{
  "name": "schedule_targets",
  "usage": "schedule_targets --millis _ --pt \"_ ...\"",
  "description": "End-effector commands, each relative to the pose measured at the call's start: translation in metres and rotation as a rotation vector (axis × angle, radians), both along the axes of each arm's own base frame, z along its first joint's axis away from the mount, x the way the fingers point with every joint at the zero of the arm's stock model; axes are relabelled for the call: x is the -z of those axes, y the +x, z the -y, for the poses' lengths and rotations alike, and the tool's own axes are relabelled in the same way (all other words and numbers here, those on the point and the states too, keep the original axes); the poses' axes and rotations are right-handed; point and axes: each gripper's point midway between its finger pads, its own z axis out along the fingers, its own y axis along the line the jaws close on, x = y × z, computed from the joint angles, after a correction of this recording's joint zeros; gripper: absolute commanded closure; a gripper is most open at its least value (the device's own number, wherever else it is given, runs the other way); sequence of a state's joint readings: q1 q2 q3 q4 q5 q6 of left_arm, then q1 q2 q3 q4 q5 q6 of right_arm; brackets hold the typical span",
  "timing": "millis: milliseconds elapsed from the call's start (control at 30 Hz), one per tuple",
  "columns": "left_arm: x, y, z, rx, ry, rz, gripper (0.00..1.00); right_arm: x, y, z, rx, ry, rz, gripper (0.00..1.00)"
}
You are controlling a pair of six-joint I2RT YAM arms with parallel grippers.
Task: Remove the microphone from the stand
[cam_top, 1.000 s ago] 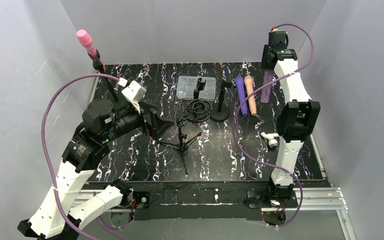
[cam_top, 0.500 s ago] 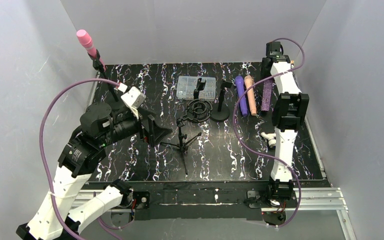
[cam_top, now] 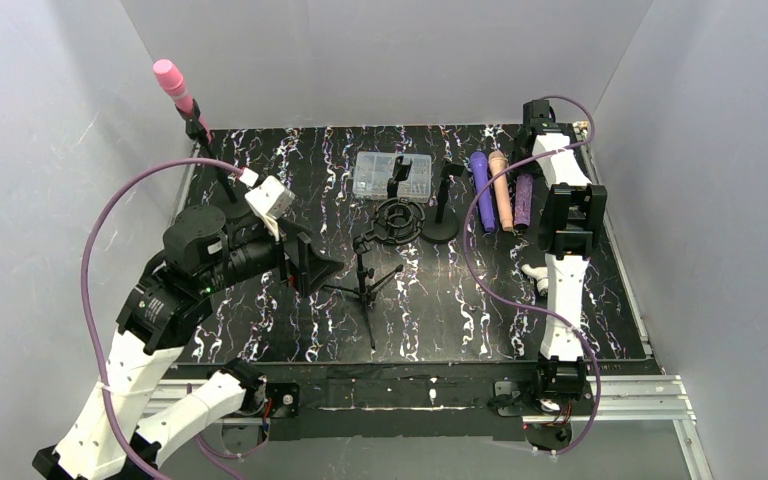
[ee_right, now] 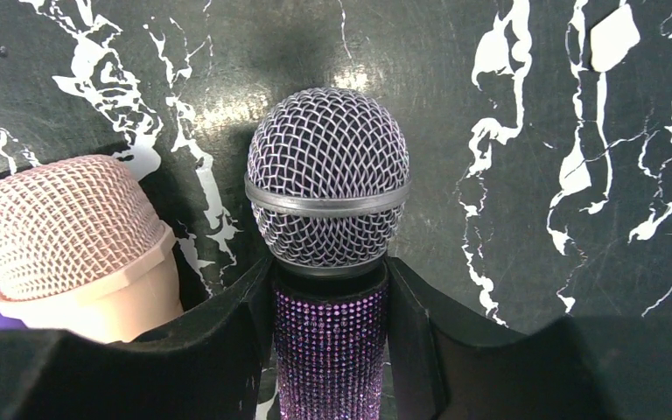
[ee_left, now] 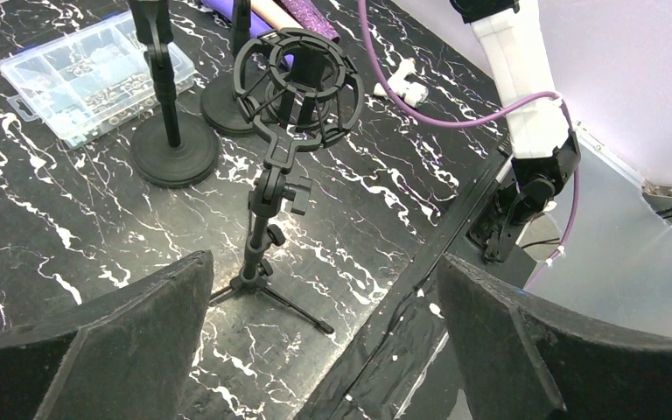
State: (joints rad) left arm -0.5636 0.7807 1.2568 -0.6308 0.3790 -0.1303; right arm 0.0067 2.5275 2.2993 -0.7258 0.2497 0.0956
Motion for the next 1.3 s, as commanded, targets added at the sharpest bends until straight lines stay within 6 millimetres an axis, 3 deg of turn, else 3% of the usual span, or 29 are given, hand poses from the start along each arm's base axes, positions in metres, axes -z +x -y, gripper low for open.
schedule_targets --millis 0,467,633,700,733,767,833,1067,1267 --pt "0.001 -0.003 0.005 0.038 0.003 -0.010 0.02 -0.010 0.012 -0.005 -0.001 0.019 0.060 0.74" --pt "0.006 -0.003 0.007 0.041 0.003 -0.031 0.02 -0.024 0.013 -0.008 0.005 0.041 0.084 0.34" --pt "0.008 -0.003 0.007 0.041 0.000 -0.037 0.02 -0.029 0.012 -0.006 0.016 0.036 0.088 0.29" --pt "0.008 -0.003 0.007 0.041 0.001 -0.038 0.02 -0.044 0.014 -0.005 0.030 0.032 0.110 0.27" --pt "0.009 -0.003 0.008 0.042 0.001 -0.040 0.02 -0.055 0.014 0.014 0.067 0.028 0.128 0.26" --pt "0.010 -0.001 0.009 0.043 0.004 -0.045 0.02 -0.072 0.013 0.019 0.082 0.019 0.152 0.25" --pt "0.011 -0.001 0.010 0.047 0.002 -0.051 0.02 -0.079 0.011 0.024 0.093 0.013 0.157 0.24" --pt "0.015 0.000 0.012 0.046 0.000 -0.063 0.02 -0.071 0.011 0.012 0.055 0.101 0.147 0.22" --pt "0.016 -0.001 0.010 0.043 0.001 -0.060 0.02 -0.057 0.010 0.014 0.069 0.184 0.130 0.22"
